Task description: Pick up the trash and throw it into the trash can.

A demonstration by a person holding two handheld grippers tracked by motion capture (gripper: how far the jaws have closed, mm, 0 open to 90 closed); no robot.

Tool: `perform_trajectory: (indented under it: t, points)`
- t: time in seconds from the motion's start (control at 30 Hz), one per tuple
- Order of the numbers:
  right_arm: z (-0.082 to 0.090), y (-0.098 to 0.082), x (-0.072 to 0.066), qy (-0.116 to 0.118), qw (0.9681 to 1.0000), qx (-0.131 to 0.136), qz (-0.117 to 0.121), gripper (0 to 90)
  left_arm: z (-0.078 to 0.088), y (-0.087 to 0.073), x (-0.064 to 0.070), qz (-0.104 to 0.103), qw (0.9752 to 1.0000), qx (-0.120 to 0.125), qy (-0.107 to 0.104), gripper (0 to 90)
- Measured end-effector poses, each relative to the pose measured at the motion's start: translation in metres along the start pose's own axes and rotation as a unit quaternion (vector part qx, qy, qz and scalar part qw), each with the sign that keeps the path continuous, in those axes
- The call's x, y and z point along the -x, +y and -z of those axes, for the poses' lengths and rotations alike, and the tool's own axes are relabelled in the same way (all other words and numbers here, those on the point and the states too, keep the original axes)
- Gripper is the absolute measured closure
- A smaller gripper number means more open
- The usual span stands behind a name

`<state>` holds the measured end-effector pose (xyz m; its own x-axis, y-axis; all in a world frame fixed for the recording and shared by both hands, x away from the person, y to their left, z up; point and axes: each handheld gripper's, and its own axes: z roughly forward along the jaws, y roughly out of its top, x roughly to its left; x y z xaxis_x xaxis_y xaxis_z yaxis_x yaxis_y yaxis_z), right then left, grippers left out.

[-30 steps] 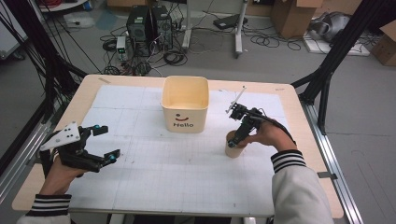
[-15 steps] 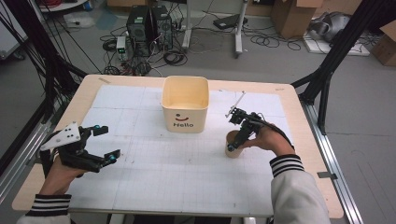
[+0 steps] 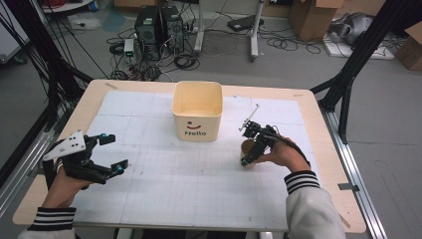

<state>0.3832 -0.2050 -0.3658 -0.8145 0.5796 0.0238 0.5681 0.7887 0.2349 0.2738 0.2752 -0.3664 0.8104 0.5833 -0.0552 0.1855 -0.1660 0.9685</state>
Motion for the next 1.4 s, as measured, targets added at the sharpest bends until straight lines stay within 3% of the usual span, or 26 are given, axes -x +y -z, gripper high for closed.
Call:
perform_trajectory:
  t: [0.5, 0.97, 1.03, 1.3, 1.37, 1.4]
  points:
    - [-0.018, -0.005, -0.002, -0.015, 0.9999, 0.001, 0.001, 0.2, 0.0, 0.0, 0.0, 0.002, 1.0, 0.001, 0.001, 2.1]
    - [-0.025, -0.009, 0.0, -0.006, 1.0, -0.002, 0.001, 0.6, 0.0, -0.001, -0.001, 0.003, 1.0, 0.001, 0.0, 2.1]
    - [-0.025, -0.009, 0.0, -0.003, 1.0, 0.003, -0.001, 6.8, 0.0, -0.001, -0.001, 0.003, 1.0, 0.001, 0.001, 2.1]
    - [-0.025, -0.008, 0.0, -0.001, 1.0, -0.004, 0.002, 7.7, 0.0, -0.001, -0.001, 0.002, 1.0, 0.0, 0.001, 2.1]
    - [-0.025, -0.008, 0.0, -0.003, 1.0, -0.001, 0.003, 16.2, 0.0, -0.001, -0.001, 0.002, 1.0, 0.0, 0.0, 2.1]
    - [-0.025, -0.009, 0.001, -0.003, 1.0, 0.0, 0.002, 15.6, 0.001, -0.001, -0.001, 0.001, 1.0, 0.0, 0.0, 2.1]
